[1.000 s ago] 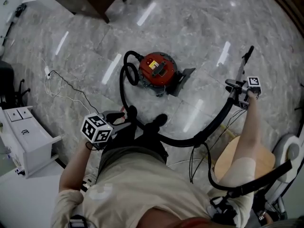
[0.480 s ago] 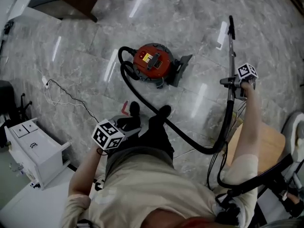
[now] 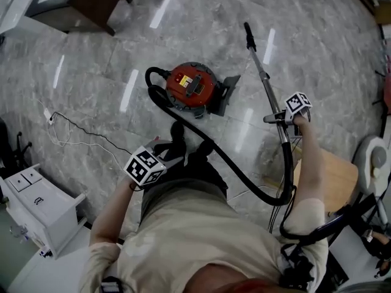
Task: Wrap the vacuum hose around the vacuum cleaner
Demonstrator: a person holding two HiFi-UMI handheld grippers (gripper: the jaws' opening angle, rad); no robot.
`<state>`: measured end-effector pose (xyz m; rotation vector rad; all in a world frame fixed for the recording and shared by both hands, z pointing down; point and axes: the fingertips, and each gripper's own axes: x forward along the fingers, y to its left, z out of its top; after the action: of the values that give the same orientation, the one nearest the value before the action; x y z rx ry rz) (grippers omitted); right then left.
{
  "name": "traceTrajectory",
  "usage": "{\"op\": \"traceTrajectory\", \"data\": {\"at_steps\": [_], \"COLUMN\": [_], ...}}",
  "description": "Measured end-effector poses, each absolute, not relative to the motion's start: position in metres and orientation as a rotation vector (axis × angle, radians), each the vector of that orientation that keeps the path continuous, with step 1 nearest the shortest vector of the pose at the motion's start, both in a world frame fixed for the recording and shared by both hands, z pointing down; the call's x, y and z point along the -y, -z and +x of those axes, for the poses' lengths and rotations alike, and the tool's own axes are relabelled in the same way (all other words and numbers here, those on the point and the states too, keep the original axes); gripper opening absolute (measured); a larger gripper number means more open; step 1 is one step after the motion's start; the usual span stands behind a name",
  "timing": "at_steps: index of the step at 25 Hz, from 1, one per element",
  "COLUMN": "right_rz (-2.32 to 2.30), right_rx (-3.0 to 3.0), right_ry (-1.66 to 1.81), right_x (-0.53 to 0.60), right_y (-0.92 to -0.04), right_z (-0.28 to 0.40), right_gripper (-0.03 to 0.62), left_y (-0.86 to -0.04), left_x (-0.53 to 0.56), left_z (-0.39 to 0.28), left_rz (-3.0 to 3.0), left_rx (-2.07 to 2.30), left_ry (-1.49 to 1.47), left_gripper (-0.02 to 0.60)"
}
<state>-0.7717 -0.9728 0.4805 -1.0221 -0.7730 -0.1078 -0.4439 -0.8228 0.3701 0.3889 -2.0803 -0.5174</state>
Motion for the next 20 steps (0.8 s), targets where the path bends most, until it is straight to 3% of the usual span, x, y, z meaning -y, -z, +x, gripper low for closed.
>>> {"op": "traceTrajectory", "data": {"at_steps": [5, 13, 20], "right_rz": [-1.020, -1.007, -1.054], "right_rx": [0.732, 0.696, 0.633], "right_ry": [0.152, 0.243, 0.293], "right_x": [0.934, 0.883, 0.878], "right_y": [-0.447, -0.411, -0.395], "right_z": [-0.746, -0.717, -0.701], "right_gripper": [0.212, 0.212, 0.213], "left_y": [-0.376, -0.360, -0.346], "left_x": [0.785, 0.727, 0.758], "left_z": [-0.463, -0.559, -0.651], "left_rz": [0.508, 0.668, 0.759], "left_rx": [2.128, 2.288, 2.317], "left_ry": [0.423, -0.131, -0.528], "left_gripper": [0.218, 0.218, 0.218]}}
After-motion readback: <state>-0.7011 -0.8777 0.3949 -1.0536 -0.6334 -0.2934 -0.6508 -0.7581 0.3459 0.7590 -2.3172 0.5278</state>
